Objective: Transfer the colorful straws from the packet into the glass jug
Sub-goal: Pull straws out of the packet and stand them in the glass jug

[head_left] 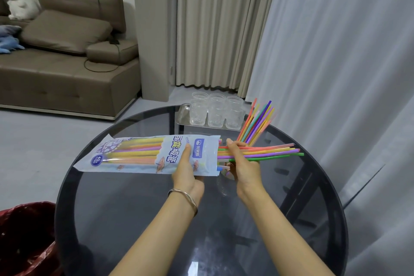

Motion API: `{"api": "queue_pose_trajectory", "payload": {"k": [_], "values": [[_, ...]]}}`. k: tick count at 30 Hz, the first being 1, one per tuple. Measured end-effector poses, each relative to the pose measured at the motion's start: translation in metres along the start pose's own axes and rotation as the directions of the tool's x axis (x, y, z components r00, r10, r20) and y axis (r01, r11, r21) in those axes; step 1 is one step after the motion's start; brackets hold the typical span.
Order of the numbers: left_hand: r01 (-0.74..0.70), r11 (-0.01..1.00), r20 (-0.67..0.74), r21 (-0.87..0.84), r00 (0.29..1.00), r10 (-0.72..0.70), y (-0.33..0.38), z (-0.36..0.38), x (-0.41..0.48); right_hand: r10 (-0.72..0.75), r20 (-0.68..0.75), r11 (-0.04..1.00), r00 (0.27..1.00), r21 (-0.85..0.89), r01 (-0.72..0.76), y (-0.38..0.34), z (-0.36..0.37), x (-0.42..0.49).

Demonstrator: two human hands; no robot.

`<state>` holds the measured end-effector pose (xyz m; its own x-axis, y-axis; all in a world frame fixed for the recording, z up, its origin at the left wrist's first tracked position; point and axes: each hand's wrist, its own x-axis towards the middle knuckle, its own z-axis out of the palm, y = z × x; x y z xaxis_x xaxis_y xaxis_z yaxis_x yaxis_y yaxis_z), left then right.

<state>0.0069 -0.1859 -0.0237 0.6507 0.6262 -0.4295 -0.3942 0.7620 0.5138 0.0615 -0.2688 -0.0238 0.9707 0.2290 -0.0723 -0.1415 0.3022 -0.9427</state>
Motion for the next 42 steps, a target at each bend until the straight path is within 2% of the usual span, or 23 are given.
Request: {"api": "queue_pose_trajectory", "payload": {"k": [3,7,16,22,24,27,29,31,34,36,38,42], "values": [[0.01,1.0,-0.001,-0.008,1.0,-0.01,-0.001,0.007,0.003,-0.015,-0.016,1.0,1.0,0.014,0.015,-0.009,-0.004,0.007],[-0.035,0.997,0.001,-0.064,0.999,0.035,0.013,0.009,0.019,-0.151,-0.093,0.988,0.984,-0.028,0.149,-0.037,-0.026,0.031],[-0.073,0.997,-0.083,-0.019,0.994,0.071,0.012,0.003,0.038,-0.269,-0.138,0.956,0.953,-0.154,0.248,-0.081,-0.051,0.08],[-0.062,0.998,-0.075,0.03,0.995,0.064,0.009,0.005,0.041,-0.358,-0.173,0.917,0.918,-0.251,0.31,-0.096,-0.056,0.108],[-0.063,0.997,-0.069,0.033,0.995,0.065,0.008,0.005,0.041,-0.386,-0.143,0.884,0.911,-0.34,0.321,-0.097,-0.054,0.119],[-0.063,0.997,-0.062,0.043,0.996,0.066,0.006,0.007,0.04,-0.427,0.011,0.786,0.904,-0.49,0.377,-0.089,-0.047,0.129],[-0.056,0.998,-0.059,0.043,0.997,0.058,0.005,0.007,0.039,-0.41,0.12,0.698,0.904,-0.596,0.396,-0.082,-0.039,0.131],[-0.051,0.998,-0.053,0.033,0.997,0.052,0.004,0.007,0.039,-0.317,0.184,0.636,0.93,-0.687,0.352,-0.074,-0.032,0.134],[-0.045,0.999,-0.039,0.024,0.998,0.046,0.003,0.007,0.039,-0.111,0.241,0.595,0.964,-0.761,0.259,-0.063,-0.026,0.134],[-0.037,0.999,-0.028,0.027,0.999,0.038,0.002,0.007,0.039,-0.05,0.24,0.557,0.97,-0.799,0.226,-0.06,-0.023,0.133],[-0.026,0.999,-0.015,0.028,1.0,0.026,0.001,0.008,0.037,-0.059,0.202,0.524,0.978,-0.827,0.203,-0.061,-0.021,0.132],[-0.024,0.999,0.001,0.029,1.0,0.024,0.002,0.01,0.033,-0.169,0.121,0.499,0.978,-0.845,0.19,-0.065,-0.025,0.135]]}}
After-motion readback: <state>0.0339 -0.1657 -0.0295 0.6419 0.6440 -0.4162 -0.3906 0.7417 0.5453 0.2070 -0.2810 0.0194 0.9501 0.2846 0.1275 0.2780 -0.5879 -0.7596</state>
